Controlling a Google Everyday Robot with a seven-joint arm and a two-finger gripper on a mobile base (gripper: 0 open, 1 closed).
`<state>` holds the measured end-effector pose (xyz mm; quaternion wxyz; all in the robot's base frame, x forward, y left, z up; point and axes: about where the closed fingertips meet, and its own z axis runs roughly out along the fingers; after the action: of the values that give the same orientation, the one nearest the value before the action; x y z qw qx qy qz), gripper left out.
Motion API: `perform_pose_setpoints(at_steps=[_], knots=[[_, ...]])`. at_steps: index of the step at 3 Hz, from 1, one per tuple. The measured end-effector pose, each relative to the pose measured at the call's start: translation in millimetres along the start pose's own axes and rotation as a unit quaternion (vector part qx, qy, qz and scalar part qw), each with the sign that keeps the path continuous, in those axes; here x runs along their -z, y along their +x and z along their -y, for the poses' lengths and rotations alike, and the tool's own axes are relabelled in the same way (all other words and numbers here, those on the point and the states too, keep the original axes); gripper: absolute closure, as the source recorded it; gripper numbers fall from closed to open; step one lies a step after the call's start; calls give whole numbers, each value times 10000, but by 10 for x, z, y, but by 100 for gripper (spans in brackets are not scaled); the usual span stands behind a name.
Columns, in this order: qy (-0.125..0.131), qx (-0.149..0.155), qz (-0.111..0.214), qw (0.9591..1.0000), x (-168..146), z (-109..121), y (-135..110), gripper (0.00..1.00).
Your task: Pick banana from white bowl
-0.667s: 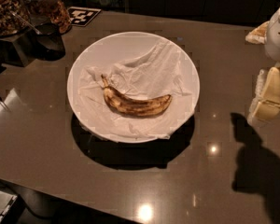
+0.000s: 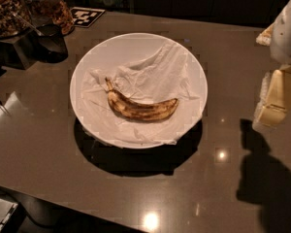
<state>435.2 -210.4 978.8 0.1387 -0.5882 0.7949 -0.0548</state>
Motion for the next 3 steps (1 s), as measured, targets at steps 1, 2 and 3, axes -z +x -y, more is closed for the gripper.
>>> perform_pose_setpoints(at_steps=[1,2,3], knots=[[-76,-174,-425,9989,56,-120,-169,0],[-78,-179,-629,9978,120,-219,-370,0],[81,-179,-508,9985,170,-179,-437,0]])
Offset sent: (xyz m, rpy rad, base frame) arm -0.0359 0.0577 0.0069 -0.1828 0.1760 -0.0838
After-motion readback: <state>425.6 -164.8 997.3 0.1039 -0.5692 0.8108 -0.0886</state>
